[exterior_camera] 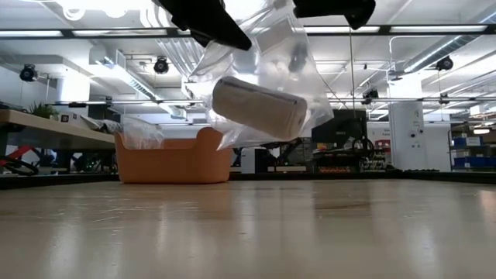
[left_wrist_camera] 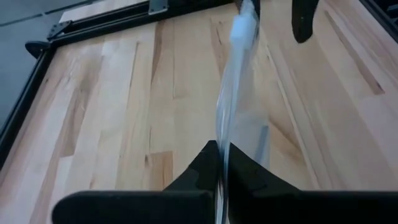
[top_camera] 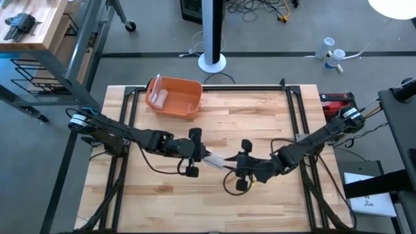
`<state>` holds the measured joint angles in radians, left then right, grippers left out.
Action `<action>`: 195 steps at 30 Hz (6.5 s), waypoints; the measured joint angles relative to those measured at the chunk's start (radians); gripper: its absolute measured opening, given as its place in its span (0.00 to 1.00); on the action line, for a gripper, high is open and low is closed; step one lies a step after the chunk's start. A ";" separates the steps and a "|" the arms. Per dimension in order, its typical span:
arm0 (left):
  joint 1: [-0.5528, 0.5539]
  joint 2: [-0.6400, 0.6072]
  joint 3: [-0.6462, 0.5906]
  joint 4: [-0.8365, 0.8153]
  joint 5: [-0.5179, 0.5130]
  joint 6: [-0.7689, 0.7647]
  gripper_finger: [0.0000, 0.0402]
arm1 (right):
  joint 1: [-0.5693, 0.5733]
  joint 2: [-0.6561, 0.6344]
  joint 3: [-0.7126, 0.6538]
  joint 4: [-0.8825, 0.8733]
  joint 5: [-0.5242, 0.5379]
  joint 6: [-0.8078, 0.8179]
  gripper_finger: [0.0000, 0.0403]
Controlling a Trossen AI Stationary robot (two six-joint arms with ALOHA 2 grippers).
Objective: Roll bandage
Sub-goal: Close the transparent zip bag
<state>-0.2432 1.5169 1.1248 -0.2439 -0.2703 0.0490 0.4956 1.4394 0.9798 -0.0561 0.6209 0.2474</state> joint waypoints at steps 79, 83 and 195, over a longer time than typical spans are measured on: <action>0.019 -0.080 -0.042 0.169 0.096 0.152 0.59 | -0.092 -0.024 0.174 -0.433 -0.056 -0.178 0.00; 0.019 -0.080 -0.040 0.195 0.095 0.152 0.58 | -0.092 -0.024 0.175 -0.435 -0.045 -0.180 0.00; 0.080 0.006 -0.240 0.620 0.205 0.039 0.00 | -0.135 0.051 0.172 -0.259 -0.070 -0.136 0.00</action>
<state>-0.1627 1.5230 0.8852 0.3764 -0.0653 0.0879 0.3603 1.4906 1.1522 -0.3150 0.5505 0.1119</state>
